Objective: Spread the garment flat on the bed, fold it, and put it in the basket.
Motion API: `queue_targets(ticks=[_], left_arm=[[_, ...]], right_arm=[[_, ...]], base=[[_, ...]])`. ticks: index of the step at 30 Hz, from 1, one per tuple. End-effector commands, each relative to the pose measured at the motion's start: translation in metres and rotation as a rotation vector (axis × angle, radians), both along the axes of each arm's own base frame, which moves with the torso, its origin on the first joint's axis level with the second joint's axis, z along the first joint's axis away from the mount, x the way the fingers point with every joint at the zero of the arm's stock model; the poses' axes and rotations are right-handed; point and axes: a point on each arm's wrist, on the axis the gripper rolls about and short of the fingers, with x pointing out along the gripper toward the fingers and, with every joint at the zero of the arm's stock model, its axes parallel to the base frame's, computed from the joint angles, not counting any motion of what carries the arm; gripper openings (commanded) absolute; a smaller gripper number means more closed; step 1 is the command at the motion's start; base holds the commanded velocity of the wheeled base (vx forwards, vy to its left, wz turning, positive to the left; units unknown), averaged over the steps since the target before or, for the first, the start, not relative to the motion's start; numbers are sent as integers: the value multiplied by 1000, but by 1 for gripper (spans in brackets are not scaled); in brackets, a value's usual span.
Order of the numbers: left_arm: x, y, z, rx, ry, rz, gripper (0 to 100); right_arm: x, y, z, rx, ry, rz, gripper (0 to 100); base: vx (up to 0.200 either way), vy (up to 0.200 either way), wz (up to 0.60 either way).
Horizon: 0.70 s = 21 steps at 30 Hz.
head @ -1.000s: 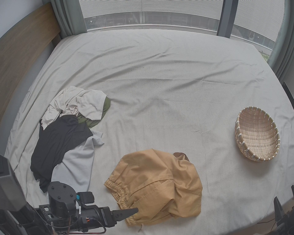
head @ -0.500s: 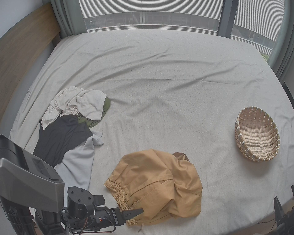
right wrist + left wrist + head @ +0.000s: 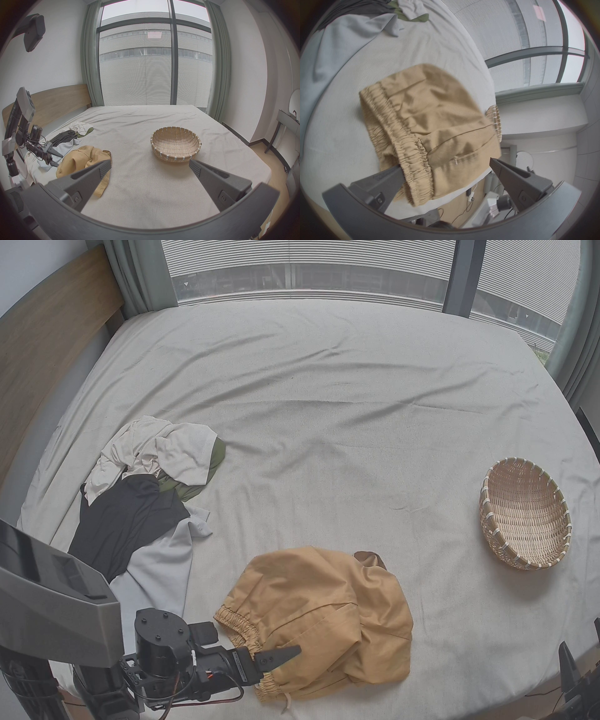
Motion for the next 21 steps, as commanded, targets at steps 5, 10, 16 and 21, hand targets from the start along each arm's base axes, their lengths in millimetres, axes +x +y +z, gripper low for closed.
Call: queue_targets(ticks=[5, 10, 16, 21], left_arm=[[2, 2, 44, -145, -138, 18, 100], [8, 1, 45, -150, -150, 30, 100], [15, -6, 36, -131, -140, 25, 100], [18, -9, 30, -120, -128, 24, 100]], right_arm=[[0, 0, -5, 0, 3, 1, 100], [0, 0, -5, 0, 3, 1, 100], [0, 0, -5, 0, 1, 2, 100], [0, 0, -5, 0, 1, 1, 100]], base=[[0, 0, 0], [0, 0, 0], [0, 0, 0], [0, 0, 0]])
